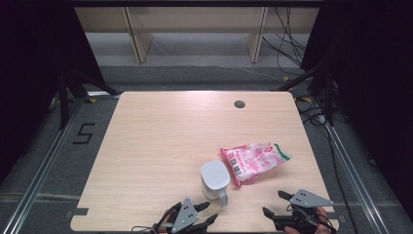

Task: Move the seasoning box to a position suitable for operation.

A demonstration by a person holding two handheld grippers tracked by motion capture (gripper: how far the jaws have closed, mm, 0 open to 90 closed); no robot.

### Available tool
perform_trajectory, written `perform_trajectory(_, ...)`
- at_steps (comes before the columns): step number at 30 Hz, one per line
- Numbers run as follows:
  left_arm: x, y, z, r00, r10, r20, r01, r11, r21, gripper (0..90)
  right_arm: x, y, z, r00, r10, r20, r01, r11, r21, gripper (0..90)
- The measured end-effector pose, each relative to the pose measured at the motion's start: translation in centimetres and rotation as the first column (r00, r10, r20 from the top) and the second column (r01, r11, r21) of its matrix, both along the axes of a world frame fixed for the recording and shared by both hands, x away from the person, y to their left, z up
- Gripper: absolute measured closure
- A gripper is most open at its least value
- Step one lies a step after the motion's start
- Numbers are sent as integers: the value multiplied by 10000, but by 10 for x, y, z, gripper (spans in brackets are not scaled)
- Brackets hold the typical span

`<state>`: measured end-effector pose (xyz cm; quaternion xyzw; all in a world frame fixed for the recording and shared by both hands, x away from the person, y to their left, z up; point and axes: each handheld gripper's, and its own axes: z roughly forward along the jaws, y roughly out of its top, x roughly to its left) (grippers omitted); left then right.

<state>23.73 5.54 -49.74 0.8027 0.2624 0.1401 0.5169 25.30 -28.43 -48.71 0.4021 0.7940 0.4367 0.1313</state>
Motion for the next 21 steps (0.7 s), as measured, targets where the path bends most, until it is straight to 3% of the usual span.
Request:
perform_trajectory(8,12,-22,-1,9998,202,-84,-200,9996,193,590,3,-1,-1,9995,197,234,-195,9998,-107,192)
perform_trajectory(10,17,-25,-2,9995,316,-87,-314,9993,205,585,0,0,-1,10000,32,-82,-33,9999,-102,192)
perform_trajectory(11,18,-26,-2,9992,400,-99,-398,9990,185,585,1,-1,-1,9999,114,71,-113,9998,-179,192)
perform_trajectory(12,20,-28,-2,9993,360,-119,-358,9993,126,585,0,-1,0,10000,51,-57,-52,9999,-91,193)
perform_trajectory(13,21,-30,-3,9991,402,-118,-401,9991,102,585,3,-2,-1,9995,193,242,-190,9998,-113,193)
perform_trajectory(14,22,-32,-3,9990,421,-146,-418,9990,163,585,3,-2,-1,9996,211,192,-208,9997,-158,193)
perform_trajectory(15,23,-35,-4,9987,462,-195,-462,9989,14,584,0,0,-1,9998,24,-192,-26,9999,-97,193)
perform_trajectory(16,25,-35,-3,9988,459,-169,-456,9988,152,585,2,0,-2,9998,156,88,-155,9998,-149,193)
perform_trajectory(18,25,-38,-4,9988,449,-180,-449,9990,-15,590,2,0,-2,9999,111,132,-109,9998,-154,193)
perform_trajectory(19,27,-42,-4,9986,516,-106,-516,9987,57,594,1,1,-1,9998,193,-71,-194,9998,-68,194)
perform_trajectory(20,28,-42,-4,9982,591,-77,-590,9982,116,597,4,0,-3,9994,237,254,-230,9994,-251,194)
perform_trajectory(21,28,-44,-4,9983,578,-53,-578,9983,8,602,4,0,-3,9995,216,229,-210,9995,-254,194)
